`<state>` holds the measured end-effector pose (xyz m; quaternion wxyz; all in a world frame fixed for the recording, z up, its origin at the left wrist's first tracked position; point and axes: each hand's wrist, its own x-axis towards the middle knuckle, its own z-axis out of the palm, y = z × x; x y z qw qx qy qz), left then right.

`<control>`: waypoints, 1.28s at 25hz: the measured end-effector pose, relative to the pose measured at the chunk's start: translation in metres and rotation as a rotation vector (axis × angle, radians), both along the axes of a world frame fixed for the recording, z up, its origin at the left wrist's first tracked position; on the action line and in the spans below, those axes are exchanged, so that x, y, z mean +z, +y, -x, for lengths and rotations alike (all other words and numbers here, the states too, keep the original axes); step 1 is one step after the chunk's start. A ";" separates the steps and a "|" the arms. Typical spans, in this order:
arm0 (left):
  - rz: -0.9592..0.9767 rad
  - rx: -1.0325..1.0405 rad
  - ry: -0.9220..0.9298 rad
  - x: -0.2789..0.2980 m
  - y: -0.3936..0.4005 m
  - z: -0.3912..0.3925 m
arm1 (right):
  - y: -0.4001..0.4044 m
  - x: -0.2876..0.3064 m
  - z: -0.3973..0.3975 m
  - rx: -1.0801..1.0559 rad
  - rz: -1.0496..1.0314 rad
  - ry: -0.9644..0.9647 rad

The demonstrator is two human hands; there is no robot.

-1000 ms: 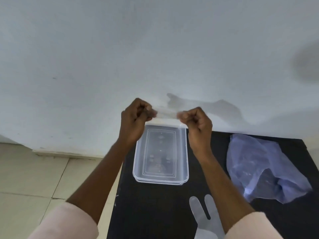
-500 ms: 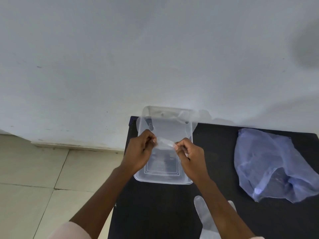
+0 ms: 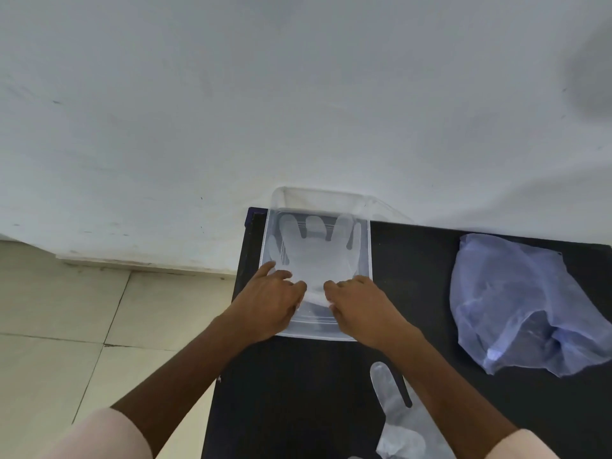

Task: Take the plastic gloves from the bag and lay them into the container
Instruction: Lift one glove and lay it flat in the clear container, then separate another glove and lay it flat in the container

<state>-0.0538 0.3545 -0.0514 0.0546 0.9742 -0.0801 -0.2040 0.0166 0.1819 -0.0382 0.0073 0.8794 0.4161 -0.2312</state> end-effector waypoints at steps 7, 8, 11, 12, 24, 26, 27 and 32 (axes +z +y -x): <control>-0.077 -0.215 0.138 0.003 0.013 -0.002 | -0.010 0.007 -0.005 0.242 0.315 -0.076; -0.084 -0.235 0.146 0.003 0.014 -0.002 | -0.010 0.007 -0.005 0.268 0.354 -0.070; -0.101 -0.301 0.118 0.005 0.018 -0.005 | -0.006 0.008 -0.007 0.303 0.388 -0.058; -0.103 -0.307 0.112 0.006 0.018 -0.007 | -0.004 0.007 -0.008 0.303 0.365 -0.059; -0.001 -0.222 0.074 -0.002 0.014 -0.022 | 0.013 -0.008 -0.003 0.100 0.086 0.140; 0.290 -0.027 -0.022 0.000 0.018 -0.025 | 0.012 -0.003 -0.004 -0.113 -0.186 0.220; 0.453 0.114 -0.063 0.001 0.019 -0.025 | 0.009 0.000 -0.004 -0.231 -0.318 0.263; 1.013 0.749 -0.191 0.011 -0.004 -0.020 | -0.013 0.018 -0.005 -0.753 -0.744 0.503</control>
